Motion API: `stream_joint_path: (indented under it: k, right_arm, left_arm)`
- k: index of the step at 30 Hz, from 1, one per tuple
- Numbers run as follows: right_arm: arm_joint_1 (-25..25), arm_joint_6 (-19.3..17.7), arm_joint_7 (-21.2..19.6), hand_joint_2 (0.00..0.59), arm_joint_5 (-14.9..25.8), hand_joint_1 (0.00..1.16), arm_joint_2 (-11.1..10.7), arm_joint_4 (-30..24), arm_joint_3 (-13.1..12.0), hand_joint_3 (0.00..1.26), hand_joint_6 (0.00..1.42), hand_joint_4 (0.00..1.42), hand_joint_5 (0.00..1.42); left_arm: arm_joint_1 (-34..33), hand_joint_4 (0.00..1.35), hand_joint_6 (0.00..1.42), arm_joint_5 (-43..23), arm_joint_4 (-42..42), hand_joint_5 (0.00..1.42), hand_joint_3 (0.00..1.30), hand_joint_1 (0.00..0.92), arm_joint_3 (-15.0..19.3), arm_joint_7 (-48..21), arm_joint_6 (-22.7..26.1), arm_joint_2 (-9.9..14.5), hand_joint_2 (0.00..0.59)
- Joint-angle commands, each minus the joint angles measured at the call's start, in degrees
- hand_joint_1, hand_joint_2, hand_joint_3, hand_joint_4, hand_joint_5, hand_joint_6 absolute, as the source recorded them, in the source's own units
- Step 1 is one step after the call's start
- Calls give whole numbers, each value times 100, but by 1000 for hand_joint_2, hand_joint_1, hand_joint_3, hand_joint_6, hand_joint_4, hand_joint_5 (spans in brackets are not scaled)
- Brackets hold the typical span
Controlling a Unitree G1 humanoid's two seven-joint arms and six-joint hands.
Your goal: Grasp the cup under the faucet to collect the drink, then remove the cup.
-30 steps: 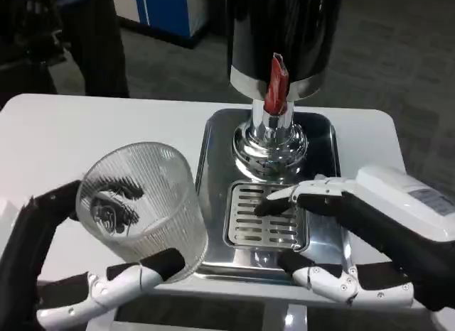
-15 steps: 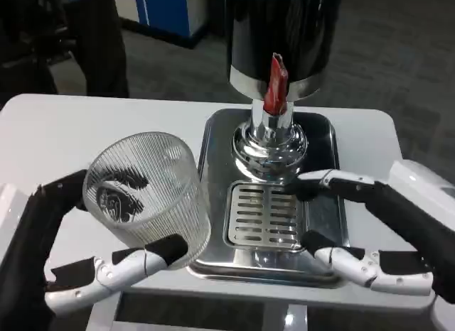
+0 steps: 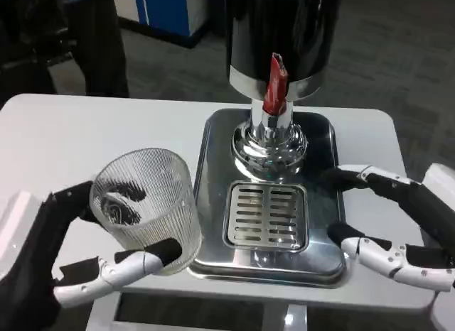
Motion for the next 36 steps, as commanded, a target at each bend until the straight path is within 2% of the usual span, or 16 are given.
stream_joint_path:
  k: [1, 18, 36]
  right_arm:
    - [88, 15, -152, 359, 10, 326, 83, 9, -90, 206, 161, 196, 148]
    - [202, 68, -380, 357, -71, 292, 269, 22, -54, 187, 146, 148, 109]
    - [309, 37, -494, 357, -21, 285, 333, 169, -158, 186, 133, 132, 99]
  left_arm:
    - [-251, 599, 355, 34, 278, 612, 694, 523, -87, 68, -217, 111, 55]
    - [-1573, 600, 355, 518, 1479, 612, 694, 517, -657, 107, -135, 306, 52]
    - [-2373, 600, 355, 800, 2645, 619, 694, 516, -1088, 277, -414, 517, 52]
